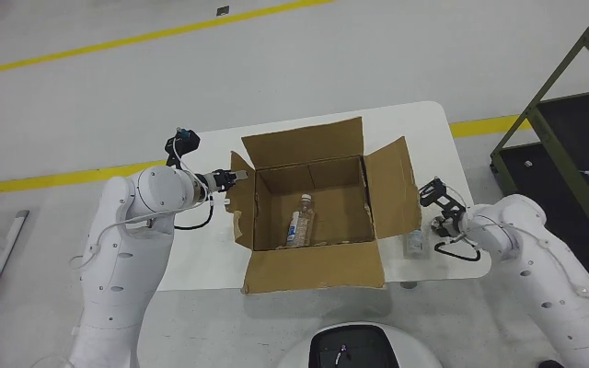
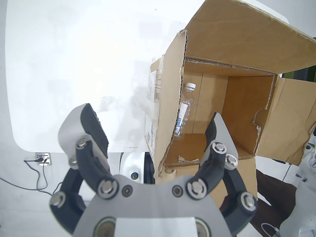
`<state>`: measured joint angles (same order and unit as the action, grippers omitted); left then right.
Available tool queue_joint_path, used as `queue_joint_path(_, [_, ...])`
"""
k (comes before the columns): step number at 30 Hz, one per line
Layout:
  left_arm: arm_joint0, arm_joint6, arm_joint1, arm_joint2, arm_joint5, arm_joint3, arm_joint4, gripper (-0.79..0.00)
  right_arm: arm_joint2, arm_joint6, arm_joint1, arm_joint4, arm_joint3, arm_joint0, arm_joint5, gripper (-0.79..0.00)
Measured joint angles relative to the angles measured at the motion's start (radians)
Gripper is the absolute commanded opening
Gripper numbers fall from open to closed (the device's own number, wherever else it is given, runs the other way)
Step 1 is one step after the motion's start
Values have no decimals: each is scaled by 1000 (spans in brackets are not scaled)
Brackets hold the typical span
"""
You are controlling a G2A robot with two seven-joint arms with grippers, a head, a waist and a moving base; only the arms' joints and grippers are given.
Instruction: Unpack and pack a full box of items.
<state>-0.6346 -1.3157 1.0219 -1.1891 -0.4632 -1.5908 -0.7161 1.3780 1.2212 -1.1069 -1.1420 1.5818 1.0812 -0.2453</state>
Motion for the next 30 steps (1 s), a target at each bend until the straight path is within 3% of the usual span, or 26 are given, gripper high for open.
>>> queue_joint_path(4, [-13, 28, -1, -10, 9, -4, 4, 0, 142, -76, 10, 193, 82, 45, 0, -785])
queue_joint_path(9, [-39, 89, -9, -66, -4, -42, -5, 0, 323, -190, 17, 555, 158, 120, -76, -785])
queue_joint_path(13, [-68, 125, -17, -123, -35, -69, -10, 0, 367, -219, 19, 775, 180, 146, -137, -785])
queue_joint_path(19, [-114, 161, -26, -177, -67, -94, -28, 0, 304, -191, 20, 1020, 172, 108, -204, -785])
queue_joint_path(27, [-113, 160, -26, -176, -66, -94, -28, 0, 86, -205, 8, 994, 105, -18, -173, -785])
queue_joint_path(30, [-113, 160, -26, -176, -66, -94, -28, 0, 70, -207, 7, 987, 95, -27, -168, -785])
